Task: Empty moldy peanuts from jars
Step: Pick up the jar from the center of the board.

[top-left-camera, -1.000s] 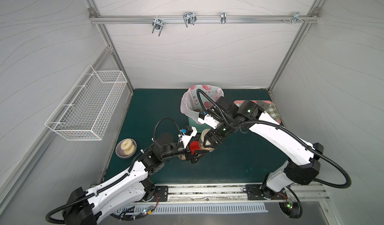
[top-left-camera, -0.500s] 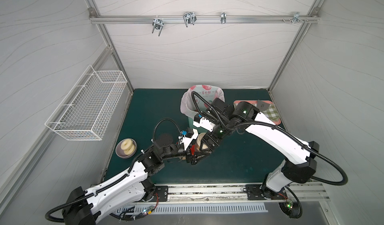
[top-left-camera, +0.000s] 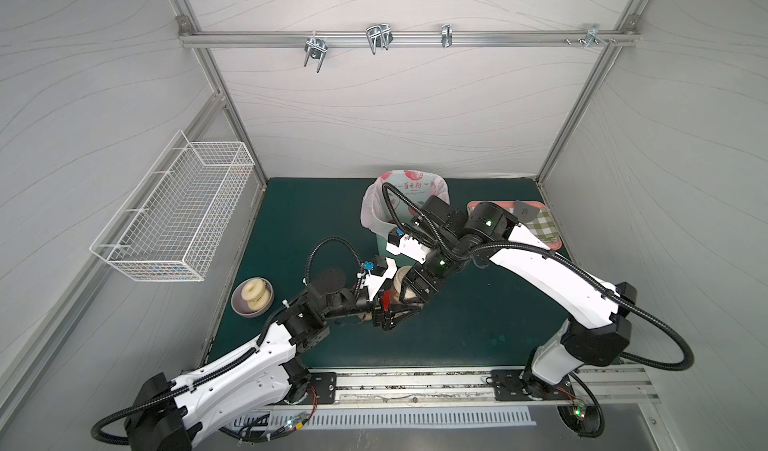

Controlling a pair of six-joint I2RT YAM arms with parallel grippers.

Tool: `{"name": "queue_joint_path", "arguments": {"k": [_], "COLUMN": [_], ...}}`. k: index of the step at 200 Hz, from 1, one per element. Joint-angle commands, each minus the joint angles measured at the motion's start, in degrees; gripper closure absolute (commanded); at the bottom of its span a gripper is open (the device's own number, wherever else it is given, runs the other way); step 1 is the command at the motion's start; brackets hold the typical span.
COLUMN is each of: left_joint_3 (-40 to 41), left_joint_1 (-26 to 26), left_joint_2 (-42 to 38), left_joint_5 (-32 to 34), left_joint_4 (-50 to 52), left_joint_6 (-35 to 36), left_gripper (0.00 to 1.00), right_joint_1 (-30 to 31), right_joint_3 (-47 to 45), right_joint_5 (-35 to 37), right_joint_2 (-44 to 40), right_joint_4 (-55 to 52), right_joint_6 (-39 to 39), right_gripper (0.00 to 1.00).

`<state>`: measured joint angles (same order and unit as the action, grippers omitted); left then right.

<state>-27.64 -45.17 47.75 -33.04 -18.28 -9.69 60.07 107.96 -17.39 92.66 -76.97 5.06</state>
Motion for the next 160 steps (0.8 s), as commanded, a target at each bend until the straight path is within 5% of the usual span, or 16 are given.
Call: {"name": "queue_joint_path", "arguments": {"k": [1,65,123,160], "left_joint_3": [-1.4,1.3,0.4,-2.4], "left_joint_1": [0.0,0.0,0.2,5.3], "left_joint_2": [0.2,-0.2,-0.8,0.8], "left_joint_5": [2.8,7.4,20.9,17.4], "left_joint_4": [-5.4,-17.0,-23.2,-23.0], "left_joint_6": [-1.3,-5.6,-1.7,-2.4], "left_gripper": [0.9,1.0,1.0,1.0], "right_joint_1": [0.9,0.9,-0.5,-0.9], "right_joint_3": [-1.5,-13.3,-22.4,-23.0], "right_joint_5": [-3.7,0.0,5.2,9.7], "right_joint_2": [-3.2,-15.3,-25.8,-26.8], "right_joint_4": [4.0,21.3,41.0,46.9], "right_joint_6": [0.2,4.9,6.6,5.1], "right_gripper": [0.05,0.01,0.01,0.01]}}
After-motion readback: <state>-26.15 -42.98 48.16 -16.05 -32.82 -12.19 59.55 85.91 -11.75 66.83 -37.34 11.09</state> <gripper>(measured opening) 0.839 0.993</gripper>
